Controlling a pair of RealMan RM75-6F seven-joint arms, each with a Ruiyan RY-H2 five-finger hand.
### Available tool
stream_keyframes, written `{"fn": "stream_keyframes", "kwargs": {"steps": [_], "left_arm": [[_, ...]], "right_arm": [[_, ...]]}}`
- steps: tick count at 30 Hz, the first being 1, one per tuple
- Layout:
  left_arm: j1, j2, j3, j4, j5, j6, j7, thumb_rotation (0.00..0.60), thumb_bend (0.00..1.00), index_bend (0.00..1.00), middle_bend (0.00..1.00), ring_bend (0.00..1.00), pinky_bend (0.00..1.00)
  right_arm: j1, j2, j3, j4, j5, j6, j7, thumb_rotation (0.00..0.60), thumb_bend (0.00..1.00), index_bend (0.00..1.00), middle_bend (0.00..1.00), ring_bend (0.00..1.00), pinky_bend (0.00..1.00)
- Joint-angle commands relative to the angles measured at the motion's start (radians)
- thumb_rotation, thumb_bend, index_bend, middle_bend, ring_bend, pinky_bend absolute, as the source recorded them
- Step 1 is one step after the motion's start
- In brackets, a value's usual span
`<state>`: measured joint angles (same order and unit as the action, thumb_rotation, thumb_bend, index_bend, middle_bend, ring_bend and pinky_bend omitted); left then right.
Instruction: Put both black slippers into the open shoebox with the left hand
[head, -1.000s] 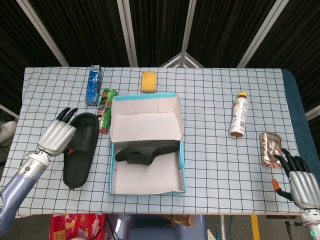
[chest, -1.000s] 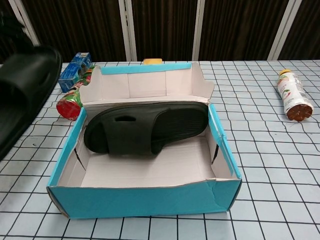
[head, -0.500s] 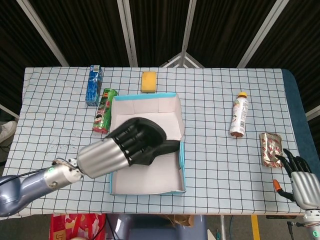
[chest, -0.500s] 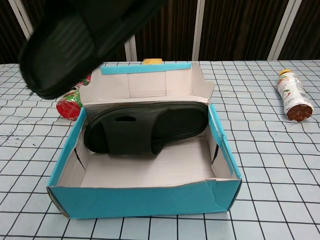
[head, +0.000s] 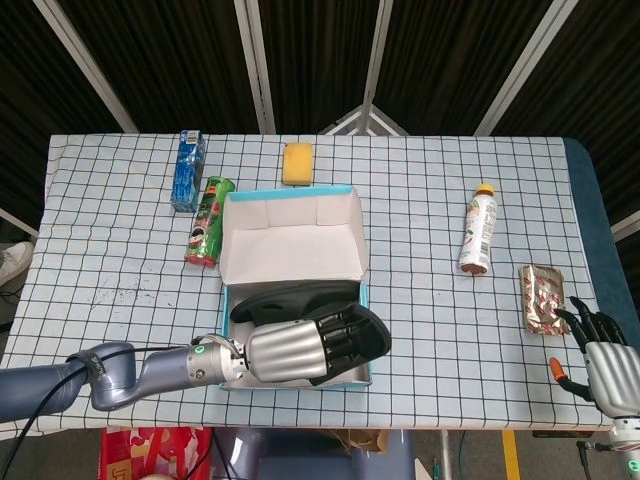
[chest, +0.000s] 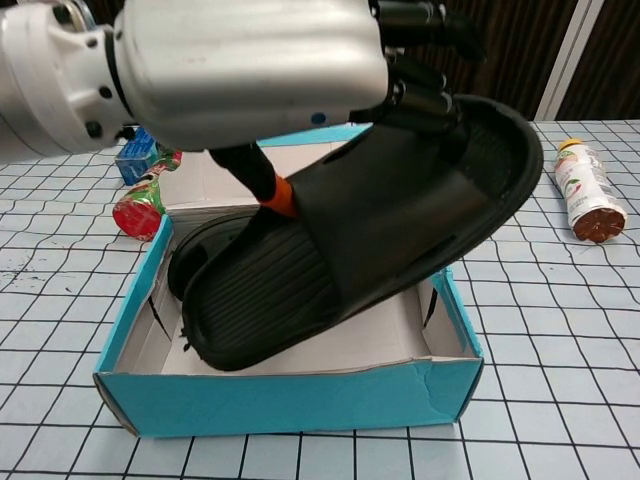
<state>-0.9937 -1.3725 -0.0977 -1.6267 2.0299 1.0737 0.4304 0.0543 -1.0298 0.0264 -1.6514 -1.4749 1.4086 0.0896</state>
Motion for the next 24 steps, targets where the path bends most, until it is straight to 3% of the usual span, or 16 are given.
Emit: {"fn": "stream_keyframes", "kwargs": {"steps": [1, 24], "left_arm": [[-0.002, -0.051, 0.038, 0.059, -0.02, -0.027, -0.034, 0.6, 0.32, 0.55, 0.52, 0.11, 0.17], [0.004, -0.209, 0.148, 0.263, -0.056, -0.049, -0.162, 0.6, 0.31, 0.49, 0.48, 0.11, 0.17]], "right_arm": [[0.001, 0.0, 0.001, -0.001, 0.003, -0.003, -0.002, 0.6, 0.4, 0.17, 0.05, 0.13, 0.09], [0.006, -0.002, 0.004, -0.009, 0.025, -0.021, -0.023, 0.6, 0.4, 0.17, 0.05, 0.13, 0.09]]}}
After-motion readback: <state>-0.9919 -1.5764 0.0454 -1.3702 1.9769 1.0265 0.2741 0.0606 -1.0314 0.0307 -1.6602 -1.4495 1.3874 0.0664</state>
